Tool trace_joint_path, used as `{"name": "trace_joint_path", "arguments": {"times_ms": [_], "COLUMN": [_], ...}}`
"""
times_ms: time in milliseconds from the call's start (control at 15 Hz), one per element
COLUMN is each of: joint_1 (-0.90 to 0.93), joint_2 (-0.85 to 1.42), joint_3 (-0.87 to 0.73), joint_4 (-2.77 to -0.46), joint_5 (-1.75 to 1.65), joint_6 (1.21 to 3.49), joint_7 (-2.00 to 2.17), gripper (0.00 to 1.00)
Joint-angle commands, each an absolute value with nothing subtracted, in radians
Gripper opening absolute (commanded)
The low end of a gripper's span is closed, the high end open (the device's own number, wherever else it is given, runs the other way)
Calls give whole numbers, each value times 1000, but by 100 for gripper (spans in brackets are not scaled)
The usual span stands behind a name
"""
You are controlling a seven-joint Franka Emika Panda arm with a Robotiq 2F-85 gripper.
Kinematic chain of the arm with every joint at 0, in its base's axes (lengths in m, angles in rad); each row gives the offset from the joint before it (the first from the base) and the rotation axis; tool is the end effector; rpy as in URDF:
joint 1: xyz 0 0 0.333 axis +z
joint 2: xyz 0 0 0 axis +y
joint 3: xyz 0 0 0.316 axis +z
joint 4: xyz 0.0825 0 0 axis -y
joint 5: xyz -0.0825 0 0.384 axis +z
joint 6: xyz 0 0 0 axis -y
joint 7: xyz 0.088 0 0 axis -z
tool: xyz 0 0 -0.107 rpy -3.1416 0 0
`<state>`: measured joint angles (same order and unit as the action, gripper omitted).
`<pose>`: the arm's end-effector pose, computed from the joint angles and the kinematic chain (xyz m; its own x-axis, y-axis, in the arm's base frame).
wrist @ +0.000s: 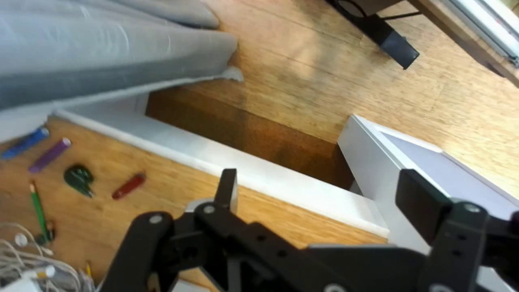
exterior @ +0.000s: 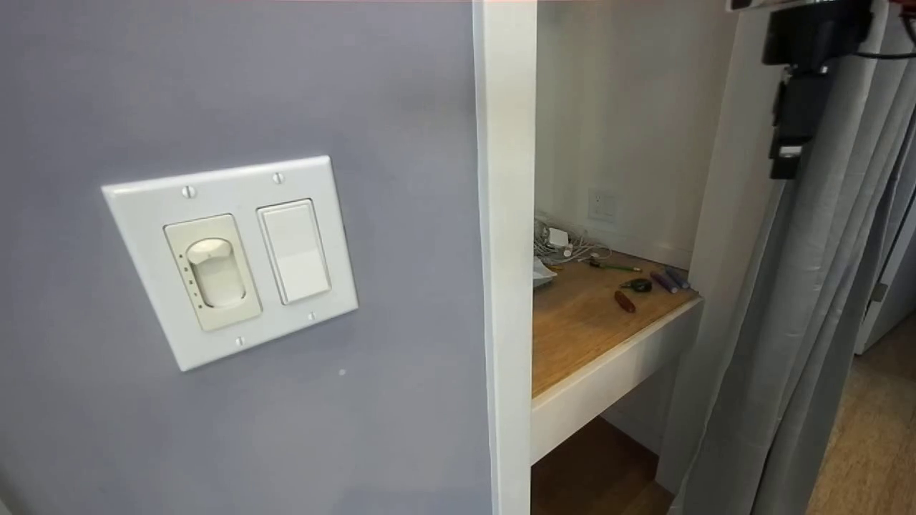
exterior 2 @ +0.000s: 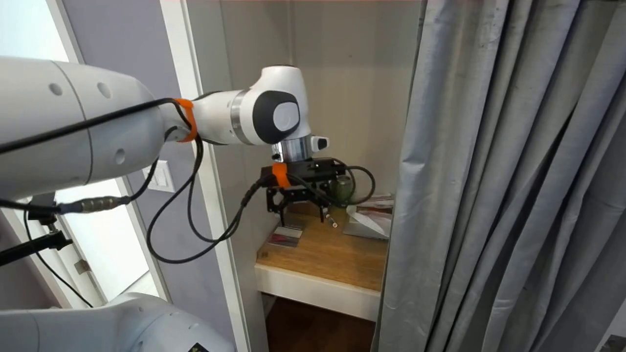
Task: Move the white object forward and put it upright
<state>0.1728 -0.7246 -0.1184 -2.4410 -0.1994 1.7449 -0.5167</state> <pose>0.3380 -0.0062 0.5443 0.8077 0.5884 -0.0375 0.5884 -0.8004 0.1150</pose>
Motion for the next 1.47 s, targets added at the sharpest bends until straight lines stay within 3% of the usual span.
{"name": "trace_joint_path", "arguments": {"times_ms": [0, 533, 933, 1267, 1333, 1400], "joint_1": [267, 355, 298, 195, 185, 168], "joint_2": [-624, -347, -57, 170, 72, 113], "joint_3": [-99, -162, -97, -2, 24, 35], "joint_4": [-2361, -2307, -2107, -1924, -2019, -1988], "joint_5": [-97, 213, 412, 312, 345, 329], "joint_6": [1867, 2304, 2290, 2354, 2344, 2352], "joint_7": [-581, -857, -1010, -1046, -1006, -1015], "gripper": [100, 100, 100, 100, 100, 100]}}
